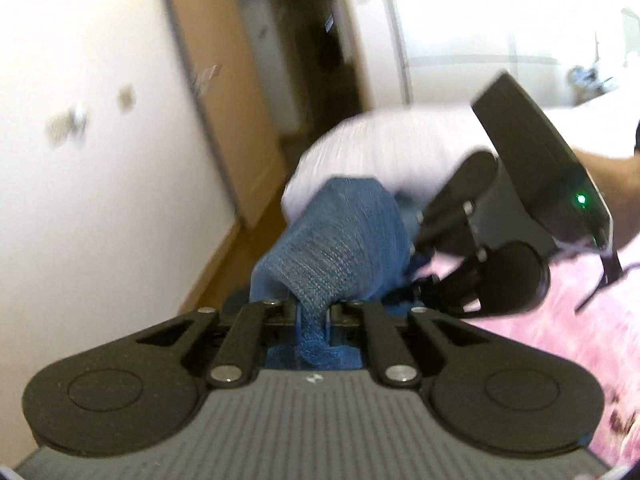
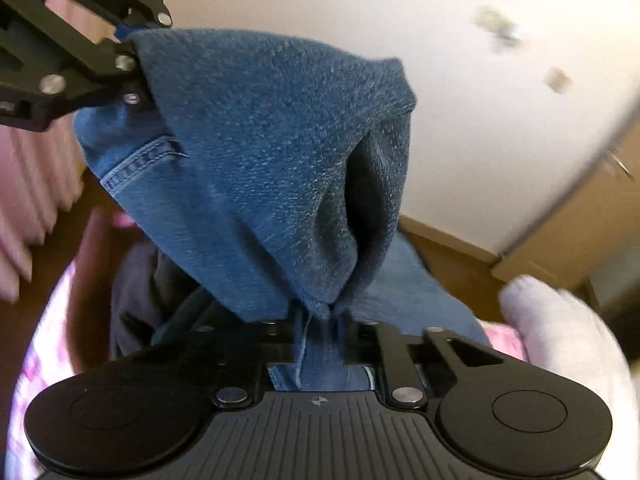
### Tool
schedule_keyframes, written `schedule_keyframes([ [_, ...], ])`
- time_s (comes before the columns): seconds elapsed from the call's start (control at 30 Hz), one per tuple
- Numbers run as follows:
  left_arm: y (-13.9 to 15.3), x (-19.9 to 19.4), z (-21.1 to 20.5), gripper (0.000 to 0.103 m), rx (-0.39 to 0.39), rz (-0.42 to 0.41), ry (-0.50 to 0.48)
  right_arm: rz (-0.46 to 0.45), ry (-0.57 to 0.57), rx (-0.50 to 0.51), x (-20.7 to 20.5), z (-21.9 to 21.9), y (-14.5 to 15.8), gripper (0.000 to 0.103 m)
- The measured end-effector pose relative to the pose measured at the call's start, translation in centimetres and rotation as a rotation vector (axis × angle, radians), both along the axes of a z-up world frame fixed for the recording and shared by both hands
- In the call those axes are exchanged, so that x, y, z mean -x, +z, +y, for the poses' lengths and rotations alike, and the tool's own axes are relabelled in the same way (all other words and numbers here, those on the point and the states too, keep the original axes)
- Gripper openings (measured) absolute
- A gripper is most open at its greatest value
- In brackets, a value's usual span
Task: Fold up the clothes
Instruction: 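Grasp the blue jeans with the left tool while the right tool grasps them too, then lift the jeans off the pile with both tools and lay them on the bed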
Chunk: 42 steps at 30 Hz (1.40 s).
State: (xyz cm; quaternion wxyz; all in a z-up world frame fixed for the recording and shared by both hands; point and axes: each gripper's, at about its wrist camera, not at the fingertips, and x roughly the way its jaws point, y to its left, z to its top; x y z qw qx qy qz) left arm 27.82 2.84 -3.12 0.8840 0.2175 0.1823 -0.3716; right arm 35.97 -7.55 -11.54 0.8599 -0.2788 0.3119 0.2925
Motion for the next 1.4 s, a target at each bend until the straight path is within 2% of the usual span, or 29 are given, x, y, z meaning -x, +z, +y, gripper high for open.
schedule_keyframes([
  [0.1, 3.8, 3.5, -3.3, 0.007, 0.044, -0.086, -0.134, -0.014, -0.107, -0.108, 2.1, -4.6, 3.7, 0.007],
  [0.17, 6.1, 6.6, -5.4, 0.007, 0.073, -0.119, -0.224, -0.028, -0.17, -0.17, 4.8, -7.6, 6.1, 0.007],
  [0.27, 9.0, 11.7, -8.8, 0.007, 0.12, -0.119, -0.35, -0.026, -0.256, -0.267, 10.9, -11.7, 9.0, 0.007],
  [0.4, 10.2, 19.8, -14.9, 0.007, 0.133, -0.039, -0.51, 0.018, -0.327, -0.357, 21.0, -17.2, 10.9, 0.007],
  [0.67, 10.7, 36.1, -27.8, 0.007, 0.115, 0.243, -0.811, 0.148, -0.517, -0.525, 42.8, -23.2, 14.1, 0.007],
  [0.77, 8.3, 40.6, -35.3, 0.008, 0.087, 0.381, -0.887, 0.191, -0.636, -0.549, 47.6, -25.8, 14.6, 0.007],
  [0.83, 5.5, 41.5, -41.7, 0.013, 0.05, 0.474, -0.882, 0.214, -0.739, -0.547, 48.9, -29.3, 13.0, 0.008],
  [0.9, 2.5, 42.0, -48.3, 0.028, -0.017, 0.549, -0.803, 0.242, -0.891, -0.584, 48.7, -33.6, 10.1, 0.013],
  [0.93, 1.3, 41.9, -50.7, 0.033, -0.042, 0.532, -0.758, 0.234, -0.984, -0.591, 48.4, -35.5, 8.6, 0.015],
  [1.0, -0.5, 40.9, -54.1, 0.038, -0.07, 0.492, -0.691, 0.158, -1.213, -0.473, 48.1, -38.5, 6.5, 0.031],
  [1.03, -1.3, 40.8, -54.1, 0.043, -0.074, 0.493, -0.679, 0.126, -1.311, -0.412, 47.9, -39.5, 5.8, 0.037],
  [1.07, -2.0, 40.8, -54.2, 0.054, -0.078, 0.493, -0.667, 0.107, -1.374, -0.396, 47.8, -39.8, 5.4, 0.046],
  [1.1, -2.7, 40.8, -54.3, 0.064, -0.083, 0.494, -0.654, 0.09, -1.416, -0.418, 47.9, -39.8, 5.2, 0.051],
  [1.13, -3.4, 40.7, -54.3, 0.066, -0.087, 0.495, -0.642, 0.093, -1.434, -0.442, 47.9, -39.5, 4.8, 0.054],
  [1.2, -5.4, 41.4, -53.0, 0.068, -0.134, 0.486, -0.631, 0.137, -1.433, -0.445, 47.7, -38.6, 3.4, 0.068],
  [1.33, -11.8, 42.3, -51.6, 0.068, -0.313, 0.471, -0.656, 0.302, -1.371, -0.366, 46.9, -32.1, -2.9, 0.07],
  [1.4, -14.2, 43.0, -50.1, 0.068, -0.384, 0.453, -0.699, 0.36, -1.329, -0.317, 48.3, -28.3, -6.2, 0.07],
])
